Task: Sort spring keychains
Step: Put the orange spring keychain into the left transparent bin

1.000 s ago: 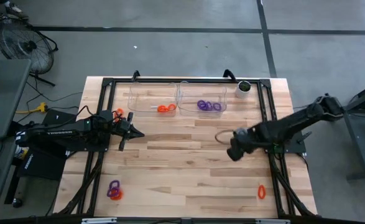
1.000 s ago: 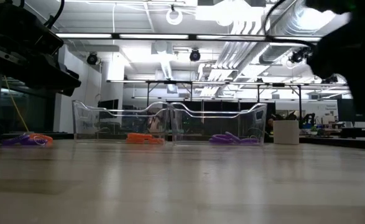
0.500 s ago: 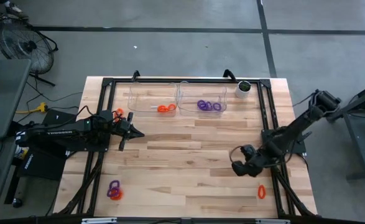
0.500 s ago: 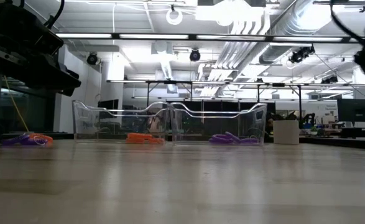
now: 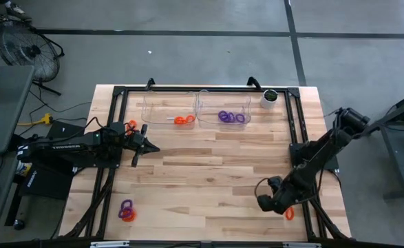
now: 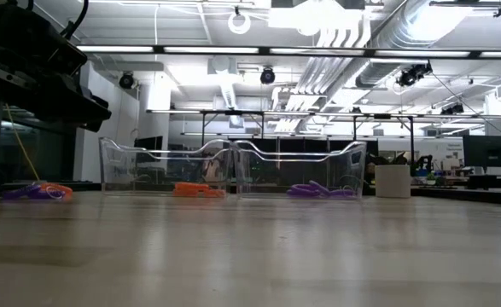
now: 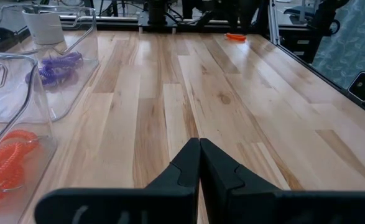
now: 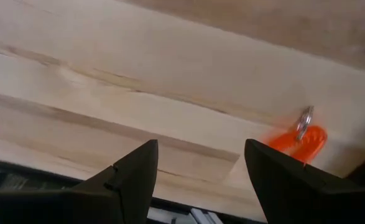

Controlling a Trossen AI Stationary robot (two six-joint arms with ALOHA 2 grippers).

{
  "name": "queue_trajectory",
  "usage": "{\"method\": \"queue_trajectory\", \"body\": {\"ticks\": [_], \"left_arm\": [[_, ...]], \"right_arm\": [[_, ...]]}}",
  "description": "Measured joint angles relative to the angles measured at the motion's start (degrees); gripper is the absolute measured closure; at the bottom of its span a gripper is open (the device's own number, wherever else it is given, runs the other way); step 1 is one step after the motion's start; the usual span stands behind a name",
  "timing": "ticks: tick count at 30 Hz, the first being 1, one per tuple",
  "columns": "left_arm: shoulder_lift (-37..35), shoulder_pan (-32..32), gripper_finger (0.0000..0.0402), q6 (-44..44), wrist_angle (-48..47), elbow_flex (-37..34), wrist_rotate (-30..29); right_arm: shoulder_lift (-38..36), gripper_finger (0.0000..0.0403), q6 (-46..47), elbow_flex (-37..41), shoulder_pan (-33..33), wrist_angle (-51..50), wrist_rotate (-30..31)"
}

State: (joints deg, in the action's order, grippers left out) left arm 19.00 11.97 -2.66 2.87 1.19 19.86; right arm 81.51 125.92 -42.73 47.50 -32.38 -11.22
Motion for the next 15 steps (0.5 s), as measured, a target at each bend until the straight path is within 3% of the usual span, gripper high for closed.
{"method": "queue_trajectory", "body": {"ticks": [10, 15], "left_arm": [[0.0, 0.0, 0.0400, 0.0, 0.0, 0.0, 0.0], [0.0, 0.0, 0.0400, 0.0, 0.0, 0.0, 0.0]], "right_arm": [[12.6, 0.0169, 2.7, -12.6, 2.4, -13.2, -4.7], [19.0, 0.0169, 4.4, -15.9, 3.2, -13.6, -6.8]]}}
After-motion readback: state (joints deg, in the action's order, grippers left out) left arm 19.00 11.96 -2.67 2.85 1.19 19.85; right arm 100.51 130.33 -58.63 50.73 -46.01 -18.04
